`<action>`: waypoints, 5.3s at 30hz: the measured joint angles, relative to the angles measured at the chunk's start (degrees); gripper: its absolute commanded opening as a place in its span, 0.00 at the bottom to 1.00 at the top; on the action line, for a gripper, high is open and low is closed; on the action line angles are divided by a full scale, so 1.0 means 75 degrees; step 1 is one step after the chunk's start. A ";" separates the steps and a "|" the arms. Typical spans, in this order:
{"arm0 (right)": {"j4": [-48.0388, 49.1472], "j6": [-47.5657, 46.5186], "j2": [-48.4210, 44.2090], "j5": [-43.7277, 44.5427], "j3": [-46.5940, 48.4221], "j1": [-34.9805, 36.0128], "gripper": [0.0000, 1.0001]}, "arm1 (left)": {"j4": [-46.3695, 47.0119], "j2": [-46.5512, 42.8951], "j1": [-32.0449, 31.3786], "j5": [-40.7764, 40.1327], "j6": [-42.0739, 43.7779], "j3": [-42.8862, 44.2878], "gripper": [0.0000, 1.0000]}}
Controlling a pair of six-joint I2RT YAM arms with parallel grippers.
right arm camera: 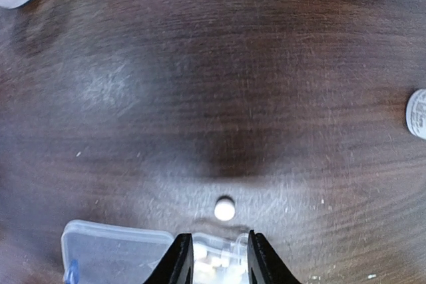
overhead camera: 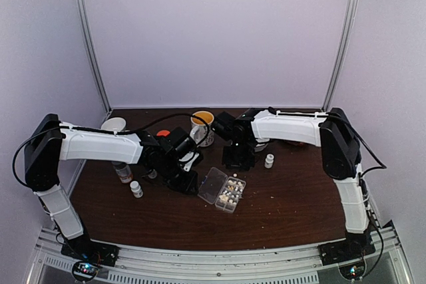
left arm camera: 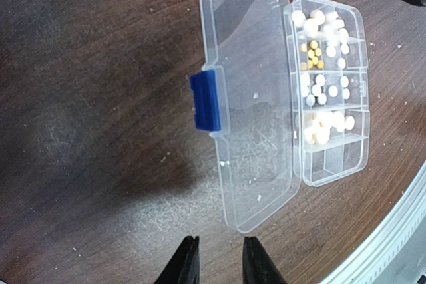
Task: Sort the pills into containers
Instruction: Place the pill in the compartment of the pill container, then pick up the pill from the center of the board, then place the pill in the compartment of the pill container, then pick up the pill bottle from the center of the board.
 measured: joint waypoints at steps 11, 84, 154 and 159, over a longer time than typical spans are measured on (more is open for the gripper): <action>-0.0181 -0.0175 0.0353 0.0064 0.0154 -0.0152 0.27 | 0.0000 0.0000 0.0000 0.0000 0.0000 0.0000 0.26; -0.0399 -0.0411 -0.0597 0.0067 -0.0041 0.0201 0.09 | -0.2174 -0.1192 0.2821 -0.2830 0.1524 0.0405 0.62; 0.0259 -0.1003 -0.1131 0.0382 -0.0635 0.0542 0.21 | -0.1696 -0.0396 0.2917 -0.2410 0.1480 0.0379 0.61; 0.0341 -0.1035 -0.1215 0.0388 -0.0653 0.0542 0.21 | -0.1705 -0.0393 0.2917 -0.2430 0.1472 0.0347 0.55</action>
